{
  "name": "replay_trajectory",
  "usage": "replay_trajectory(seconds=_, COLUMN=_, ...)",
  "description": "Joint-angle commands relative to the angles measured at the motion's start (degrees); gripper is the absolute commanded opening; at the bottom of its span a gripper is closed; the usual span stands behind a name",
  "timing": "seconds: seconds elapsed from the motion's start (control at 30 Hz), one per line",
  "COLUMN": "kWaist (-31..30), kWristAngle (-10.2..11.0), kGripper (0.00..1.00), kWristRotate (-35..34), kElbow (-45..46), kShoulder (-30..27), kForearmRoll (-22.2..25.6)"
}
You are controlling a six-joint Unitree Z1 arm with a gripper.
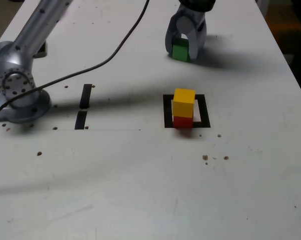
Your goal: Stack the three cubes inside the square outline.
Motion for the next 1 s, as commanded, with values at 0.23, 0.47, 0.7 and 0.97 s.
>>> replay_trajectory(seconds=0.23, kWaist=-1.3, kWristAngle=-0.1, kGripper=0.26, kWristRotate=-5.0, kElbow=6.5, kShoulder=-13.5, kForearmRoll=1.2)
replay_trajectory(seconds=0.47, kWaist=-6.8, kWristAngle=-0.2, kGripper=0.26, kWristRotate=-13.1, kElbow=10.9, kShoulder=-23.4, kForearmRoll=4.5)
replay_trajectory(seconds=0.7, kWaist=-14.4, kWristAngle=-0.3, kGripper=0.26, kWristRotate=-22.2, kElbow=11.8, kShoulder=-27.2, kForearmRoll=7.9)
replay_trajectory(seconds=0.97, kWaist=-21.5, kWristAngle=-1.8, kGripper=0.26, kWristRotate=-30.6, kElbow=10.8, kShoulder=-27.5, kForearmRoll=9.0)
